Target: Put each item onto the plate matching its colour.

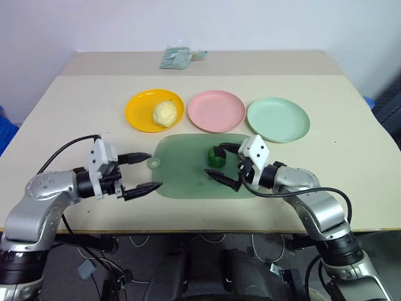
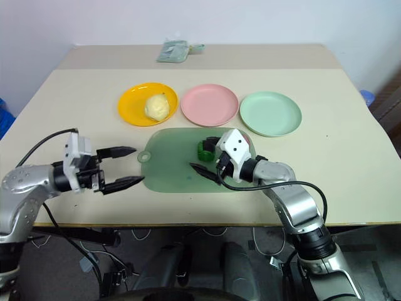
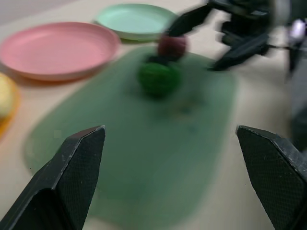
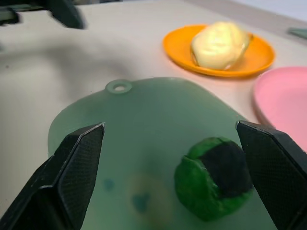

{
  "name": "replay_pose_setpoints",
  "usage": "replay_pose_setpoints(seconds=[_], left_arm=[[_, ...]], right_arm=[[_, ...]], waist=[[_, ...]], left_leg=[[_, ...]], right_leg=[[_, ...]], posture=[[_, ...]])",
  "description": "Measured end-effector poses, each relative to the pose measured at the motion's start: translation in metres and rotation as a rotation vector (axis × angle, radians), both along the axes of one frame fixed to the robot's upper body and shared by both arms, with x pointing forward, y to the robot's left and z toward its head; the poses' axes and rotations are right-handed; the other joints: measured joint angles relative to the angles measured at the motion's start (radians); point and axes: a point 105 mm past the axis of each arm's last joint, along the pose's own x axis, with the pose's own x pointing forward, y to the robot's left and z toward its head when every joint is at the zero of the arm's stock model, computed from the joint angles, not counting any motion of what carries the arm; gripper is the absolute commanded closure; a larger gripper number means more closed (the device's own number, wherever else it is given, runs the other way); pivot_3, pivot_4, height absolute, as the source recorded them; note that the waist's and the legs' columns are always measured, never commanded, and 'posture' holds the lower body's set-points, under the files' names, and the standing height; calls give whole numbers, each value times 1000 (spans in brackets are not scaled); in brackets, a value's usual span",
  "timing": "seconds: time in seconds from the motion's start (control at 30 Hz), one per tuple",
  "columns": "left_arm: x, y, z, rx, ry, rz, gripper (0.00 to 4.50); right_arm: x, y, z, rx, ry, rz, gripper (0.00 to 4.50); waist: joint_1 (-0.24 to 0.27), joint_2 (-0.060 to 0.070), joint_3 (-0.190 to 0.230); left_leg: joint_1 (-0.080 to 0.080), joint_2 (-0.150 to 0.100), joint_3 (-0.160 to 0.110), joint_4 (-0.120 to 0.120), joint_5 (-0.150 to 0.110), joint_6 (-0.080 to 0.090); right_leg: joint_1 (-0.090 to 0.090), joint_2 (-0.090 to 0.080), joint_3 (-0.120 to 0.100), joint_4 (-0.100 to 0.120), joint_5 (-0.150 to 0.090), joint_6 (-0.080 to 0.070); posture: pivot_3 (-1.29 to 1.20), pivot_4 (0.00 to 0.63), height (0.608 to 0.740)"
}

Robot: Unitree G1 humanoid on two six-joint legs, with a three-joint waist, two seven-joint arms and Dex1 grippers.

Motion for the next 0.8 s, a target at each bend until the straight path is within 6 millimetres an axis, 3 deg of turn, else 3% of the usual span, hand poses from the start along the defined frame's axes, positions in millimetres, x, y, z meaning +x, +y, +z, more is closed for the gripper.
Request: replay_pose_setpoints(seconds=[0.17,0.63,0.73,0.8], left_arm=[[-16,-8,-4,5,4,-66,37],[-15,-8,0,-11,-30,-40,37],[-15,-7,0,-14,-38,-32,0],[-14,-8,1,-15,-47,-30,0]], right_arm=[[11,-1,-9,-22,40,-39,0],[38,-5,-23,-78,53,-155,0],[39,-5,-25,-82,60,-160,791],[39,-5,-25,-81,60,-157,1802]], waist=[[-2,0,0],[-4,0,0],[-5,0,0],[-5,0,0]], left_leg=[[0,0,0,-1,0,0],[0,0,0,-1,0,0],[0,0,0,-1,0,0],[0,0,0,-1,0,0]], right_leg=[[0,0,0,0,0,0],[-1,1,0,0,0,0],[-1,1,0,0,0,0],[-1,1,0,0,0,0]], posture=[[0,150,740],[0,150,740],[0,150,740],[0,150,740]])
